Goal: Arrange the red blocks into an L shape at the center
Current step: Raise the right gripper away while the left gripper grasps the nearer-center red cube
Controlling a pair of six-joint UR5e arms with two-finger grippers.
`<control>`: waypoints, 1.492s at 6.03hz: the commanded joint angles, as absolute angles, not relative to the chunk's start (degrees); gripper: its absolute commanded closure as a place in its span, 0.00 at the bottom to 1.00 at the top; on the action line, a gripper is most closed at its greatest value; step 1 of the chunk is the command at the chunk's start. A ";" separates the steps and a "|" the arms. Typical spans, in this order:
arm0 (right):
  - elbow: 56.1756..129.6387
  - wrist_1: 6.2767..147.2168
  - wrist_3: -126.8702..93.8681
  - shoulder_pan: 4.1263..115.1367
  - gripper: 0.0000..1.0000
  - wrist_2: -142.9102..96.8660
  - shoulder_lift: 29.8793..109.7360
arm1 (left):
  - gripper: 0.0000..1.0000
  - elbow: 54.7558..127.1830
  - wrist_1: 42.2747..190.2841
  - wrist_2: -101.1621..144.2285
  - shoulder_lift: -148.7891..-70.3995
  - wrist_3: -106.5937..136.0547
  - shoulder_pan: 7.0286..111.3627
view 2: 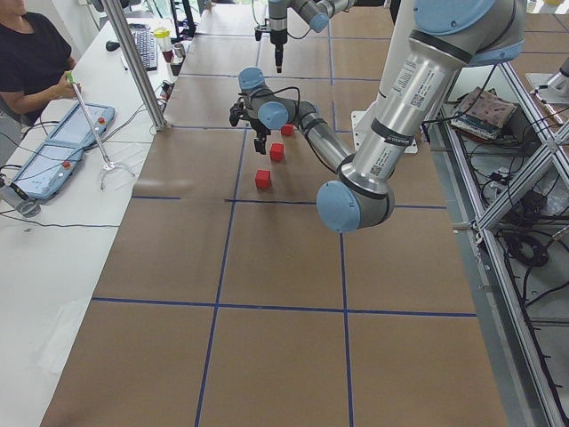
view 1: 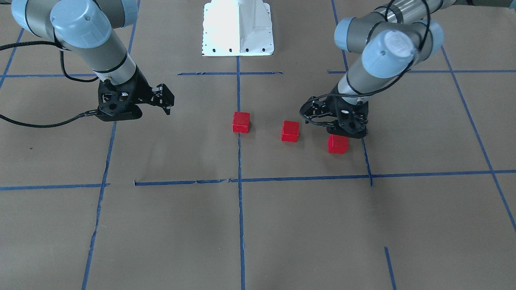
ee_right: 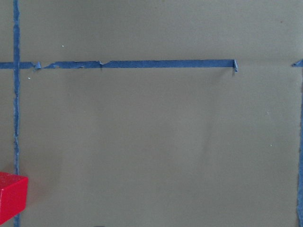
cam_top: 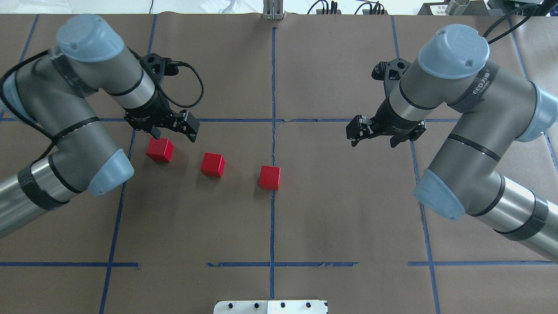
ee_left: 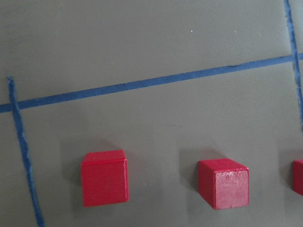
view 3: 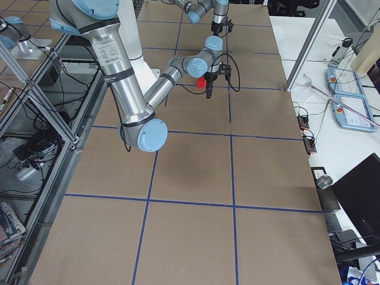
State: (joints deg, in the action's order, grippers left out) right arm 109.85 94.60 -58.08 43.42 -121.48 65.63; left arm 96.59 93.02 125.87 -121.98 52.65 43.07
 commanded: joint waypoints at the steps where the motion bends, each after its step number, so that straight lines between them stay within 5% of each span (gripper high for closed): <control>1: 110.30 94.57 -57.83 43.42 0.00 -120.77 67.23 | 0.00 94.31 93.25 119.48 -124.10 55.55 38.17; 6: 111.01 94.57 -58.01 43.42 0.00 -120.76 67.15 | 0.02 87.72 99.58 115.93 -125.15 56.07 35.60; 7: 110.83 94.48 -58.01 43.33 0.00 -120.76 67.15 | 0.26 87.71 99.49 115.93 -125.42 56.25 34.99; 8: 110.92 94.57 -57.92 43.42 0.00 -120.76 67.15 | 0.80 87.80 100.45 115.93 -125.68 56.25 34.89; 9: 110.83 94.57 -57.92 43.50 0.00 -120.76 67.15 | 1.00 87.89 100.55 115.93 -125.94 57.56 34.72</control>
